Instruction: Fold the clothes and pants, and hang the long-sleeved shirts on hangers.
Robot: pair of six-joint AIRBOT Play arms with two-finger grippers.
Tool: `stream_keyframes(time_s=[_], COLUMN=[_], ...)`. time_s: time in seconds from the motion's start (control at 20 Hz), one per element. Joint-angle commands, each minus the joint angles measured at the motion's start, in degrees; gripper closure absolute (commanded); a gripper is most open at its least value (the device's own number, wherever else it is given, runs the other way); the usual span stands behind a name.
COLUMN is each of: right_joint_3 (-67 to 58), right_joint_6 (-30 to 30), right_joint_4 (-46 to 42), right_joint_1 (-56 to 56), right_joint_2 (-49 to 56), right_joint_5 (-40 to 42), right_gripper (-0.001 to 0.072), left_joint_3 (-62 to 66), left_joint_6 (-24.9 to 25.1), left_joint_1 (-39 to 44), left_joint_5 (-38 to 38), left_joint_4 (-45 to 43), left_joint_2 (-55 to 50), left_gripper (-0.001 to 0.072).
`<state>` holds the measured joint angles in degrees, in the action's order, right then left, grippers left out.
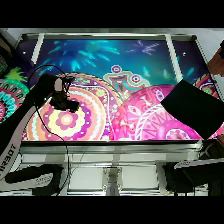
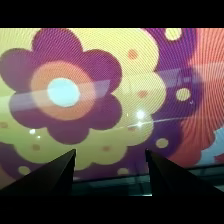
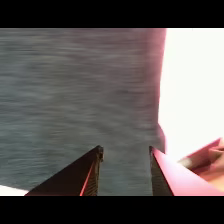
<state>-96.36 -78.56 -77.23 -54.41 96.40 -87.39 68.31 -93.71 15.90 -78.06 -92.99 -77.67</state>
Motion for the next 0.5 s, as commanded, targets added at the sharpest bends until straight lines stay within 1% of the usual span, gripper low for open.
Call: stream_keyframes(time_s=[0.0,0.2,0.3,0.4,0.45], right_joint_3=[0.0,0.0,0.0,0.02,0.02], right_joint_6=[-0.72,-1.99,-2.21,-2.14,-1.33], right_joint_4=[1.53,1.75,1.66,0.39,-0.98], right_joint_1=[6.36,21.09,30.86,42.14,47.98], right_joint_2=[-5.22,-10.38,-11.87,-12.44,-12.46], right_joint_5=[0.44,0.15,-0.17,-0.52,-0.98], right_gripper=[0.037,0.0377,0.0423,0.0608,0.0688], left_joint_3=[-0.02,-0.02,-0.02,-0.02,-0.02], left_joint_6=[0.02,0.02,0.02,0.02,0.02], left_joint_1=[-0.04,-0.04,-0.04,-0.04,-0.04], left_joint_5=[-0.35,-0.35,-0.37,-0.37,-0.35], left_joint_4=[-0.02,-0.02,-0.02,-0.02,-0.02], left_joint_2=[0.0,-0.11,-0.11,-0.11,-0.11], left_gripper=[0.0206,0.0206,0.0206,0.0205,0.0206])
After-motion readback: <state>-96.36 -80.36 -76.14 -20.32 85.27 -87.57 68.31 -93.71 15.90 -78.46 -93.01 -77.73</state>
